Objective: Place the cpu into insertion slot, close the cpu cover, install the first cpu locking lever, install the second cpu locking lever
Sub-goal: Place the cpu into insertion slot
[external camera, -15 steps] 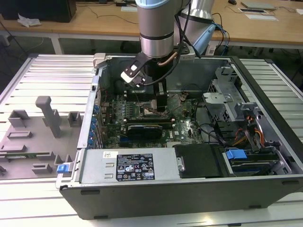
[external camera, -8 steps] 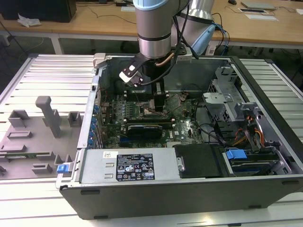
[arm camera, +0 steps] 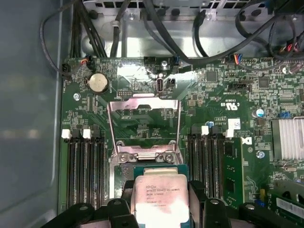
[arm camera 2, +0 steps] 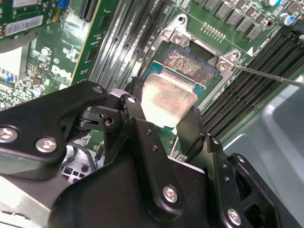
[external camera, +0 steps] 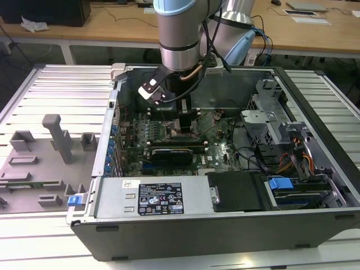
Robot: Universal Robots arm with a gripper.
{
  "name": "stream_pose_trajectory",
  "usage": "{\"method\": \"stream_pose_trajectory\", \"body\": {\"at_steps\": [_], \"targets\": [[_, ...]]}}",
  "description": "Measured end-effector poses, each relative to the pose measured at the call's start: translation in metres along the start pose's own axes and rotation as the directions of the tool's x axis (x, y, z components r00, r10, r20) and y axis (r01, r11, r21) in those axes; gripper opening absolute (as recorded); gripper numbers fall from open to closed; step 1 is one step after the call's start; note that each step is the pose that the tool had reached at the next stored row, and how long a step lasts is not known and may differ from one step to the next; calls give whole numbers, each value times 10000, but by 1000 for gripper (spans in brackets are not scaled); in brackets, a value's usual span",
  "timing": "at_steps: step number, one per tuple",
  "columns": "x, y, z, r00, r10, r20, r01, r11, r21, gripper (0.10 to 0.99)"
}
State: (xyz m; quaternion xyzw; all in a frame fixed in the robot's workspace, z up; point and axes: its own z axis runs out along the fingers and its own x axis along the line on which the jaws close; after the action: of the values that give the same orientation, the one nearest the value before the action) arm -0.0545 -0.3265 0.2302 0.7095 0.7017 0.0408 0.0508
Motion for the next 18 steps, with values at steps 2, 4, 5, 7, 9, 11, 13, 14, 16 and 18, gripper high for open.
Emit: {"method": "stream_pose_trajectory", "body": {"at_steps": [2,4,5,7,9,11,13,14,16,18], "targets": [[8,-18,17,10000,-1,1,1,10000,1,537],[29,-35,30,10000,-2,0,2,10000,0,537],[36,-38,34,10000,-3,0,3,10000,0,537],[53,-42,46,10000,-3,-1,3,10000,-1,537],[59,-44,65,10000,-3,-3,3,10000,0,537],[59,-47,86,10000,10,-5,-9,10000,5,537],[61,-50,111,10000,42,-1,-42,10000,14,537],[70,-54,128,10000,74,1,-74,10000,20,537],[81,-55,141,10000,82,-3,-82,10000,21,537],[87,-56,155,10000,91,-1,-91,10000,26,537]]}}
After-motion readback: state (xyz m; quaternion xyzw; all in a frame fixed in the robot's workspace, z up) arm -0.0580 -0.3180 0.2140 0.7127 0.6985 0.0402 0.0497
